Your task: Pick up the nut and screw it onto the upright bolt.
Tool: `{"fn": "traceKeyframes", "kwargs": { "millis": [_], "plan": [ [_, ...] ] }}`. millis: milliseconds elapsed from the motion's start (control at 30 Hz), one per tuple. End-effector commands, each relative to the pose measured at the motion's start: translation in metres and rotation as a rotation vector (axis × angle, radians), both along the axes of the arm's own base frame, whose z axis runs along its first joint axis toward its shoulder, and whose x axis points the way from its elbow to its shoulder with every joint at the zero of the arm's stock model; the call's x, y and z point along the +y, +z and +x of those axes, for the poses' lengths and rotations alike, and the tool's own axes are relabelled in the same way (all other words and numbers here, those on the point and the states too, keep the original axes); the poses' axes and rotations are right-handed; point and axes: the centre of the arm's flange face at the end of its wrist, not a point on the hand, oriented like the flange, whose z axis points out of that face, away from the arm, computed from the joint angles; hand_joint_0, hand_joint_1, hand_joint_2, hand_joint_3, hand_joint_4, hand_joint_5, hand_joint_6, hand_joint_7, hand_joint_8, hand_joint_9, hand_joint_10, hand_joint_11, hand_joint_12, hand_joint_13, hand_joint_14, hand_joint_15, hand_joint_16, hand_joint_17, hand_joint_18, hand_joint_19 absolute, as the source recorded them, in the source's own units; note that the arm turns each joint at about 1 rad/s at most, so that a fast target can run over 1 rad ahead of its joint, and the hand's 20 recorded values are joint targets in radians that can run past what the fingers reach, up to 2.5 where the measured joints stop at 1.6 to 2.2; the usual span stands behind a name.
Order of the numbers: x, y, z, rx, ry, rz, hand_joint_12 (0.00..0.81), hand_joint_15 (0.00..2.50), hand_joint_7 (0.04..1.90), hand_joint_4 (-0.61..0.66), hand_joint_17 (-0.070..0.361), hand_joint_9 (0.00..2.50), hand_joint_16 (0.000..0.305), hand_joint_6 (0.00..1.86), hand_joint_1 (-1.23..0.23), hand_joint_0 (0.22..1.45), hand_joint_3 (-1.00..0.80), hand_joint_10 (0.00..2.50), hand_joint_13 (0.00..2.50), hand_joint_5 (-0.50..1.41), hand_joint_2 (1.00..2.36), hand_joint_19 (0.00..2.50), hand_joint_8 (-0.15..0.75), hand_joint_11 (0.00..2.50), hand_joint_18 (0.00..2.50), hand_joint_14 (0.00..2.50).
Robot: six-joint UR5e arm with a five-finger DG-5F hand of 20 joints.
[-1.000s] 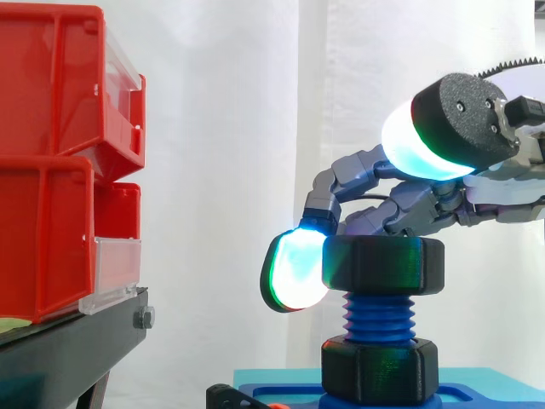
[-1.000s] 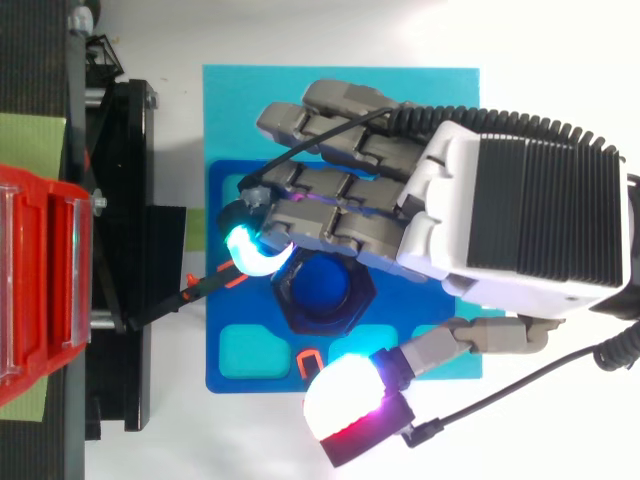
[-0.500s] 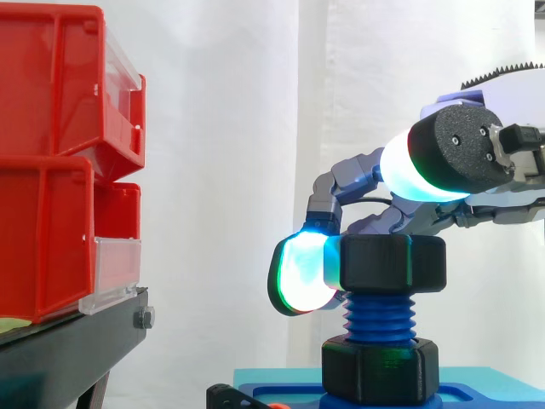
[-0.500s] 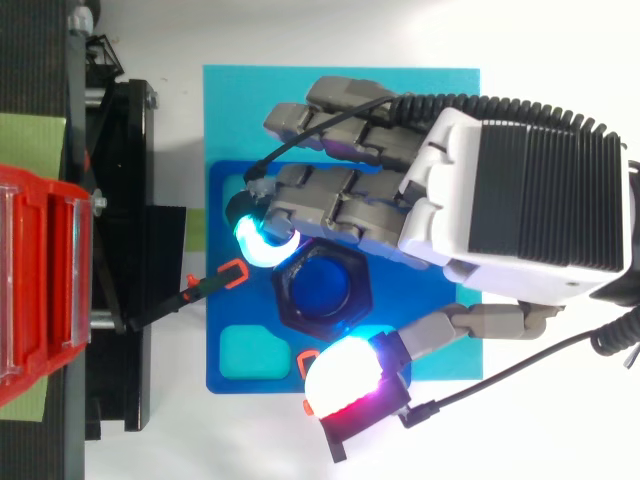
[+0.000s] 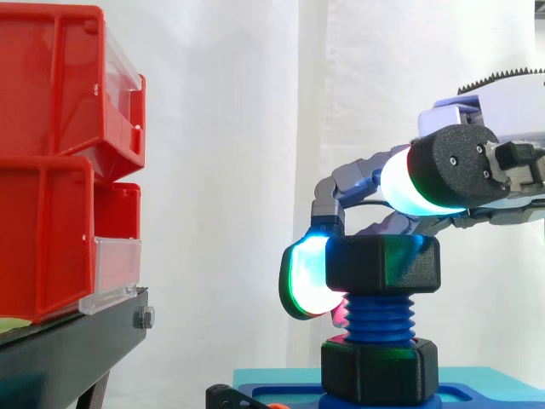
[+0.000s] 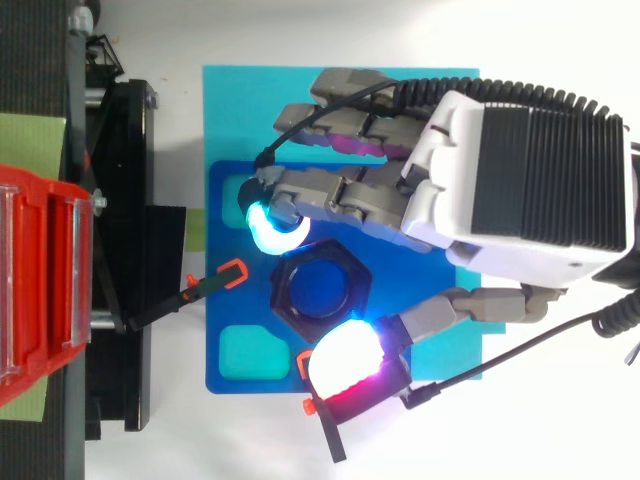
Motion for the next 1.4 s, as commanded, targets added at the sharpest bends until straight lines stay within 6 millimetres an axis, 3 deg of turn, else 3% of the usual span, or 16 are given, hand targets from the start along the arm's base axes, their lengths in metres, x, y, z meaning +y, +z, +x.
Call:
{"fn": "traceKeyframes", "kwargs": {
  "millis": [0,533,933,1367],
  "plan": [
    [-0.002,0.001,0.0,0.0,0.009,0.0,0.347,0.0,1.32,0.07,0.124,0.92,0.055,0.5,-0.32,0.46,-0.5,0.0,0.48,0.04,1.0,0.13,0.253,0.03,0.32,0.0],
    [-0.011,0.002,-0.004,0.022,0.015,-0.01,0.316,0.0,1.31,-0.01,0.109,1.15,0.049,0.5,-0.37,0.46,-0.5,0.0,0.66,0.07,1.0,0.17,0.183,0.03,0.49,0.0],
    [-0.016,0.008,-0.009,0.041,0.014,-0.028,0.29,0.03,1.33,0.01,0.096,1.34,0.043,0.5,-0.39,0.47,-0.5,0.0,0.79,0.09,1.0,0.22,0.154,0.04,0.63,0.0],
    [-0.018,0.019,-0.018,0.068,0.014,-0.05,0.281,0.03,1.32,0.03,0.09,1.53,0.04,0.5,-0.3,0.44,-0.5,0.0,0.87,0.11,1.0,0.25,0.111,0.01,0.73,0.0]
  ]
}}
